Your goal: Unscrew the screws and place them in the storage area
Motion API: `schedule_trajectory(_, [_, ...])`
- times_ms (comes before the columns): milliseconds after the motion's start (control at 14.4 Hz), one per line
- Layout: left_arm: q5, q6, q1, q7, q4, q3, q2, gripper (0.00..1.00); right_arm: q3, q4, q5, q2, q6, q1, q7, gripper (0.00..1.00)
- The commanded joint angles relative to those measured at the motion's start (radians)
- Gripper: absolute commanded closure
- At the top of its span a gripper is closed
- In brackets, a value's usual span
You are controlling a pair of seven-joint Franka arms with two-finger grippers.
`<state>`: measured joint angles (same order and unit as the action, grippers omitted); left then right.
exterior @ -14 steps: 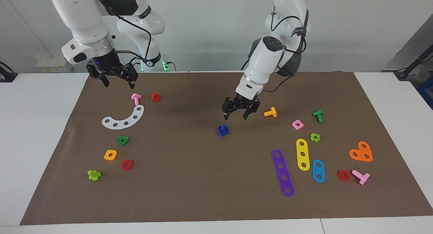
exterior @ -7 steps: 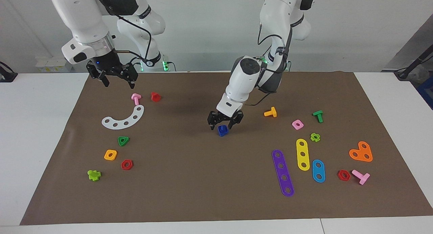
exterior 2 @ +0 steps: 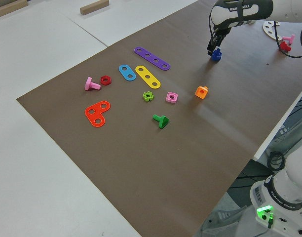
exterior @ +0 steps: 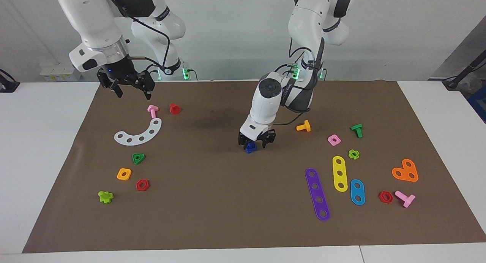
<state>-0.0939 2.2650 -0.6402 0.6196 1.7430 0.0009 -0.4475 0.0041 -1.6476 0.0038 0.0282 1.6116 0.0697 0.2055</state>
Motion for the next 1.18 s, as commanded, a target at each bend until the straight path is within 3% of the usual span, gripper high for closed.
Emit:
schedule_trajectory(0, [0.025, 0.005, -0.018, 0.003, 0.012, 0.010, 0.003, 0.24, 0.007, -0.026, 0.025, 0.025, -0.001, -0.018, -0.029, 0.00])
schedule_trajectory(416, [0.025, 0.044, -0.030, 0.003, 0.033, 0.010, 0.001, 0.28, 0.007, -0.024, 0.025, 0.025, -0.001, -0.018, -0.029, 0.00])
schedule_trajectory(624, [0.025, 0.044, -0.032, 0.003, 0.033, 0.010, -0.004, 0.38, 0.007, -0.026, 0.025, 0.025, -0.001, -0.018, -0.031, 0.00])
schedule_trajectory(970, [0.025, 0.077, -0.047, 0.003, 0.064, 0.011, -0.002, 0.39, 0.007, -0.024, 0.025, 0.025, -0.001, -0.018, -0.029, 0.00])
schedule_trajectory(1109, [0.025, 0.077, -0.050, 0.003, 0.064, 0.011, 0.000, 0.47, 0.007, -0.026, 0.025, 0.025, -0.001, -0.018, -0.031, 0.00])
